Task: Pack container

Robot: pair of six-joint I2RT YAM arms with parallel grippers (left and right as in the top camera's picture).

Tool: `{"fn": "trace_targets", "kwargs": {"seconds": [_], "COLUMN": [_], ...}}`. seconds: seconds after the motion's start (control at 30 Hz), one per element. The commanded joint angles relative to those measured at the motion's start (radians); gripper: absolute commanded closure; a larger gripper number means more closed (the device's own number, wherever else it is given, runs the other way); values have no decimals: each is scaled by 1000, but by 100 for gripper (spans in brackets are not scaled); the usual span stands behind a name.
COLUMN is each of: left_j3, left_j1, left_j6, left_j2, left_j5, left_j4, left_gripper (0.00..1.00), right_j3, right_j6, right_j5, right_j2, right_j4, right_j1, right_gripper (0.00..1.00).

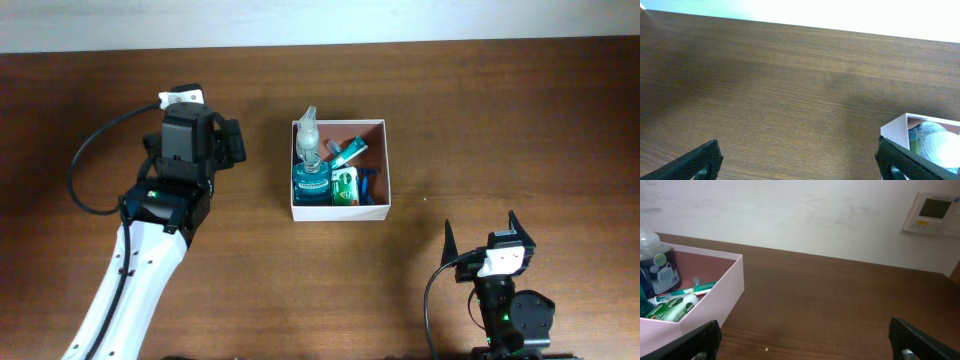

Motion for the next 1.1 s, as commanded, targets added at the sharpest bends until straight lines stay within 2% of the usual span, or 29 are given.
{"fn": "trace_targets", "kwargs": {"seconds": [0.0,0.37,0.43,0.67,0.77,0.97,1.07], "left_j3": [10,10,10,10,10,6,-21], "left_j1": [3,3,4,4,3,5,46], "left_j6": [5,5,5,5,4,5,5], "left_j2": [-8,-56,-193,-577,-785,-973,-1052], "left_j5": [-11,-10,-10,7,65,76,77], "left_j4": [0,-76,-190,-386,-497,-578,-647], "left_gripper": [1,1,1,1,1,0,1], "right_j3": [-5,-5,-5,-5,-5,-5,-5], "right_j6": [0,0,0,0,0,0,0], "right_j5": [-6,-6,-6,-6,-6,-6,-6], "right_j2": [-8,-8,-8,-8,-8,-8,-8], "right_j4": [-5,-5,-5,-5,-5,-5,-5], "right_j1": [-8,-8,-8,-8,-8,-8,-8], "right_gripper": [1,1,1,1,1,1,1]}}
